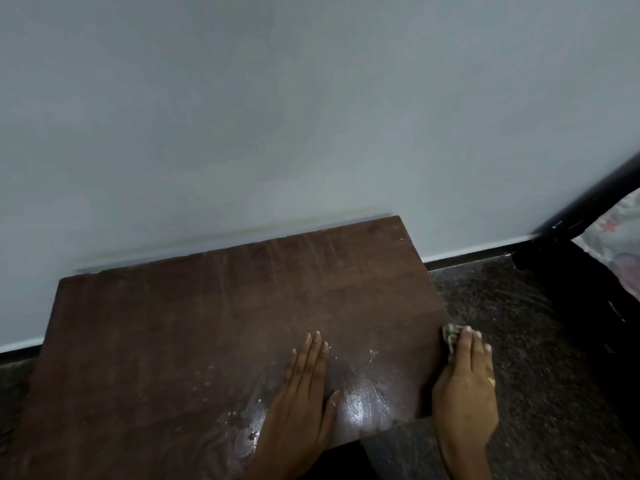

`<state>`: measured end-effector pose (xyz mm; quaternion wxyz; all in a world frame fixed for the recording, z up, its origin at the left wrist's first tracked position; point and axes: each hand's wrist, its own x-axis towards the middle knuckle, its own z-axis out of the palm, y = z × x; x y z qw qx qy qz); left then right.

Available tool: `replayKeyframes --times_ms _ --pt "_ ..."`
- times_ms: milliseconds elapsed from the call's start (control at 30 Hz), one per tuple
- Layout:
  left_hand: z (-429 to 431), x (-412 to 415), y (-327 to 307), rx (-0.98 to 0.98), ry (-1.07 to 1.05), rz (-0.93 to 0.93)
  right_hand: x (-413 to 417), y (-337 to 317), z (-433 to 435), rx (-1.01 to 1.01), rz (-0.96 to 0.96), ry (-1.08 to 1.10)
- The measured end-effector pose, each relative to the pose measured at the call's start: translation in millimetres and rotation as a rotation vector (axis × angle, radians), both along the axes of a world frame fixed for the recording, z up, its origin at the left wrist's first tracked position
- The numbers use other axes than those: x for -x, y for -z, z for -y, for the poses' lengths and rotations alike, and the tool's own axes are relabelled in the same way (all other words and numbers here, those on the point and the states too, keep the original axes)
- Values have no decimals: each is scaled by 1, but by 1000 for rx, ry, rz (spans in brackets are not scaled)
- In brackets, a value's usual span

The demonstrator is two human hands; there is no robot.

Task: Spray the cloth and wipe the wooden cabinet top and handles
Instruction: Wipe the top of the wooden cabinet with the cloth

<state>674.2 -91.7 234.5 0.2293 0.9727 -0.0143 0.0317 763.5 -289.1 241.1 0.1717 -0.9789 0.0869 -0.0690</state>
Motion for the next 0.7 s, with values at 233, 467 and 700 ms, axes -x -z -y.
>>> replayKeyframes --times_ms 233,467,700 --pt "-12 10 -7 268 -147 72 -53 -5 -41 -34 4 -207" --pt "-56 12 -15 211 -168 74 -65 -5 -139 22 -10 -518" --pt "-129 -4 -32 284 -322 -3 13 -14 -232 -31 48 -858"
